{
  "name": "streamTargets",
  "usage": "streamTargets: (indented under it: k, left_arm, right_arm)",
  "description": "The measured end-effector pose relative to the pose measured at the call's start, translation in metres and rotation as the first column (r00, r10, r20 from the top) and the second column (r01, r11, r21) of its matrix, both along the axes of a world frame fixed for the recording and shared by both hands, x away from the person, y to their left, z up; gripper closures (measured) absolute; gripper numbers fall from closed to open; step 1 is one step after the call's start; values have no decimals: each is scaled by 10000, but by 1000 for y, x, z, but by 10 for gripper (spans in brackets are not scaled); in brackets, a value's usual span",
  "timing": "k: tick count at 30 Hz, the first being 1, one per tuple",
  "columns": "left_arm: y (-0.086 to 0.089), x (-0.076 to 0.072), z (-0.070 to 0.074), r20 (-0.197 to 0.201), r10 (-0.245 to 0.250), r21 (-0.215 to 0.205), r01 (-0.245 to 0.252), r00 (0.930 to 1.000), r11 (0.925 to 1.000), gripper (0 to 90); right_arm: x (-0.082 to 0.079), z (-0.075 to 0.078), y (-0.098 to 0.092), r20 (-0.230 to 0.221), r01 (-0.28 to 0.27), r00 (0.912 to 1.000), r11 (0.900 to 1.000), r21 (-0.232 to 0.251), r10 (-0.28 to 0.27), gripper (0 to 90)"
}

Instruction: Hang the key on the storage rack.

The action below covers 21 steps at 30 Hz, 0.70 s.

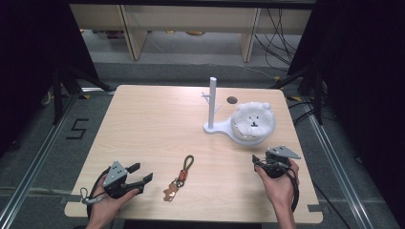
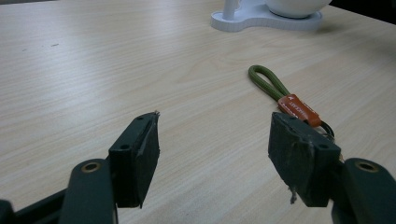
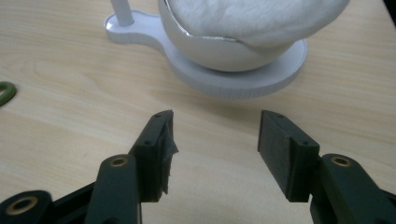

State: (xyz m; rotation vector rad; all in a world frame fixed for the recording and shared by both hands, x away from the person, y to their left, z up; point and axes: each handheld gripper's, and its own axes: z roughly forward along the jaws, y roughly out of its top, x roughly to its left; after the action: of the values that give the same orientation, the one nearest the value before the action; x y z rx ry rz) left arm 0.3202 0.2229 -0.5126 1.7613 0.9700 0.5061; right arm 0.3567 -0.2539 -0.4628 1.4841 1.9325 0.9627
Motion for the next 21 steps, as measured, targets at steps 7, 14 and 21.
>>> streamTargets:
  k: [7, 14, 21]
  left_arm:
    - [-1, 2, 10, -336, 183, 283, -173, 9993, 9994, 328]
    - [1, 8, 25, -884, 17, 753, 50, 9961, 9971, 321]
    - [-2, 15, 33, -1851, -342, 1659, 655, 9821, 9840, 319]
  right_arm:
    - [-2, -1, -2, -765, 57, 9971, 9996, 280, -35, 504]
    - [-11, 0, -6, -2105, 364, 9769, 9993, -13, -358, 494]
    - [-14, 3, -6, -2794, 546, 9590, 9984, 167, -478, 471]
